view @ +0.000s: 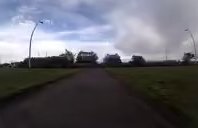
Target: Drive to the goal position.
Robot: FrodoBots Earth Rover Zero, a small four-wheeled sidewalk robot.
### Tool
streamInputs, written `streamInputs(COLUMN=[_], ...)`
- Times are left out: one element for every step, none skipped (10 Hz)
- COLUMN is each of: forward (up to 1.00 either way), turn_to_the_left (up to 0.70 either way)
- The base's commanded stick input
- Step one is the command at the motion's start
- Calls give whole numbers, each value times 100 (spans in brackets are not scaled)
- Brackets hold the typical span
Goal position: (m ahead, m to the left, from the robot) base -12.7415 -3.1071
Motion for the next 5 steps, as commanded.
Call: streamInputs(forward=[0, 0, 0, 0, 0], turn_to_the_left=[-100, -100, -100, -100, -100])
